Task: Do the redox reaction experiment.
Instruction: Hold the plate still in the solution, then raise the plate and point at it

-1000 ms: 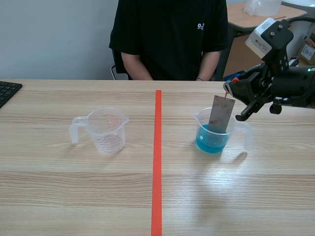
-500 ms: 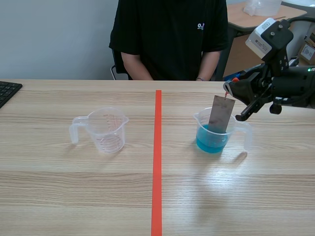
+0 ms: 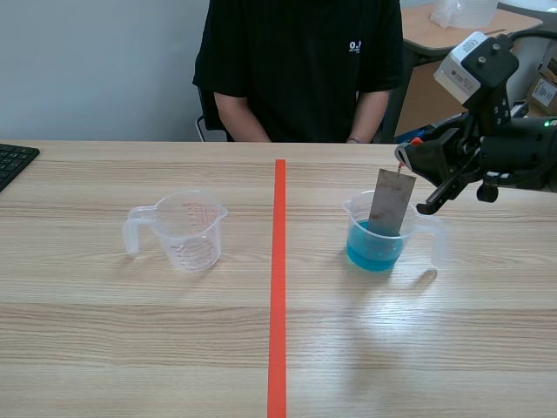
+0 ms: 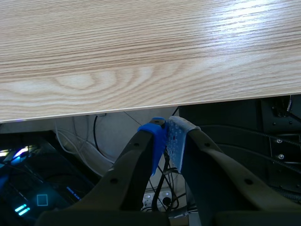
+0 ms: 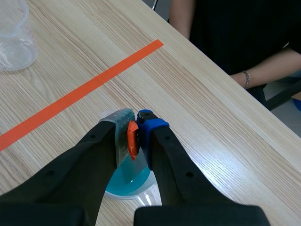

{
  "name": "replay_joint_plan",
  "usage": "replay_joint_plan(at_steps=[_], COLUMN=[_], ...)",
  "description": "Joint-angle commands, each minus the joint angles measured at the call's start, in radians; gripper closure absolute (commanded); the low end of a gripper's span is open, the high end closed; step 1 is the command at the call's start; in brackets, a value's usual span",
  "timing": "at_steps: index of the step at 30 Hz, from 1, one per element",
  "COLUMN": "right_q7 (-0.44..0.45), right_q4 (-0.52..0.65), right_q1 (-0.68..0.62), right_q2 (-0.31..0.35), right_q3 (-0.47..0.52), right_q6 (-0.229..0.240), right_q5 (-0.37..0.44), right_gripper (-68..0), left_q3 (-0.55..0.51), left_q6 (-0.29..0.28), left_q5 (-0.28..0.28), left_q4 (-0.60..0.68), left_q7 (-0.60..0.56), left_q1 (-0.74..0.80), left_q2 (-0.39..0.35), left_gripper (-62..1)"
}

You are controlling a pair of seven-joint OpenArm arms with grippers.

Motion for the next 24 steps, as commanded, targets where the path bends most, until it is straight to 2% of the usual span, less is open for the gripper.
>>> replay_joint_plan(at_steps=[1, 9, 11, 24], right_q7=[-0.008, -0.05, -0.082, -0.257], right_q4=[0.008, 0.089, 0.113, 0.248], right_q1=[0.01, 0.005, 0.004, 0.004], right_q2=[0.016, 0.022, 0.022, 0.022], right_q3=[0.006, 0.055, 0.066, 0.143], right_q6=[0.005, 0.015, 0.031, 0.031], right_q5=[-0.004, 0.011, 0.045, 0.221], right_gripper=[-1.5, -1.5, -1.5, -1.5], left_q3=[-0.001, -0.001, -0.001, -0.001], left_q6=[-0.002, -0.002, -0.002, -0.002], left_q5=[-0.003, -0.003, -0.003, -0.003], left_q4=[0.004, 0.004, 0.004, 0.004], left_q7=[-0.011, -0.011, -0.011, -0.011], left_q1=[0.0, 0.0, 0.0, 0.0], left_q2=[-0.003, -0.003, -0.003, -0.003], left_gripper=[-4.4, -4.4, -4.4, -4.4])
